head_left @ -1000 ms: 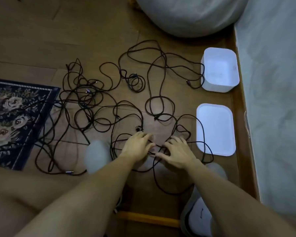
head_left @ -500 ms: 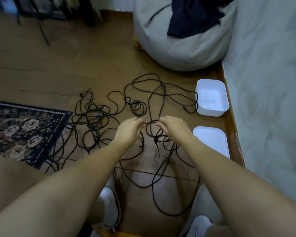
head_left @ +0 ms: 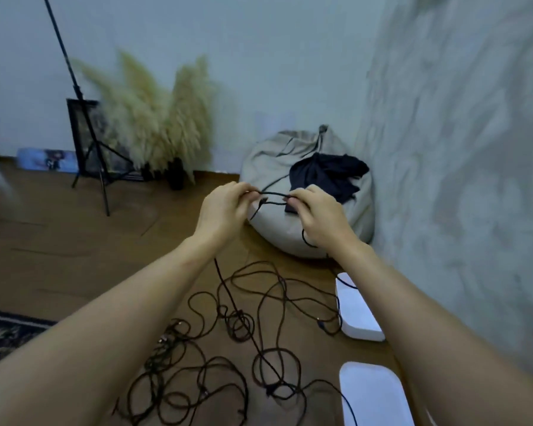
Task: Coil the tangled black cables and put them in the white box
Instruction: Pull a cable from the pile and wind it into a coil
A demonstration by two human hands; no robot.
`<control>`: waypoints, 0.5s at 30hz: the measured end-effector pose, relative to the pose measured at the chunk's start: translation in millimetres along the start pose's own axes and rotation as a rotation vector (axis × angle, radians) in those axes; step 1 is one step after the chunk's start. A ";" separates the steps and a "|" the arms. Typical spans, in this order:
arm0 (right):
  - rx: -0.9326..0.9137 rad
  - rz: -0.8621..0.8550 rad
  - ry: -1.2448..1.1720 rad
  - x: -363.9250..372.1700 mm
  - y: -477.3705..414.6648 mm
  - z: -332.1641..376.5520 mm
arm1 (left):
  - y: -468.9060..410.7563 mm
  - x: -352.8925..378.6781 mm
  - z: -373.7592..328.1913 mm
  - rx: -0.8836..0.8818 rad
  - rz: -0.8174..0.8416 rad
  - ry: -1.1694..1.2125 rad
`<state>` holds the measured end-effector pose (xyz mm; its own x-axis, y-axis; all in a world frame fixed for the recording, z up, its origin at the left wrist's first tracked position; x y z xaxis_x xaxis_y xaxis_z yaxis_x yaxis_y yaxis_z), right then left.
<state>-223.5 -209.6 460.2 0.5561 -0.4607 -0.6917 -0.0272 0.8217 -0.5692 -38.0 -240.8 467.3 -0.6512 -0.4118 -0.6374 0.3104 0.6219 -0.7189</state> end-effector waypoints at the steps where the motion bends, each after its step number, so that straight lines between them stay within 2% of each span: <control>1: 0.035 0.016 -0.032 3.8 6.7 -6.2 | 6.1 2.9 -1.6 -0.006 0.013 0.015; 7: 0.146 0.256 -0.029 35.4 35.9 -33.3 | 71.3 30.2 4.4 -0.089 0.219 0.030; 15: 0.230 0.360 -0.189 26.1 46.6 -10.5 | 72.4 9.3 14.5 -0.128 0.180 -0.012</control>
<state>-218.9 -186.8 410.9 0.6873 -0.0812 -0.7218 -0.0731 0.9810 -0.1799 -11.6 -209.3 405.3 -0.5849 -0.2936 -0.7561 0.3300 0.7655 -0.5524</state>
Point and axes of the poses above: each hand's wrist, its own y-axis away from the middle knuckle, its own x-axis out of the palm, z = x × y, the point moved 8 cm from there along -y, towards the middle knuckle, and after that the axes turned 7 degrees about x, right-handed, at the moved point
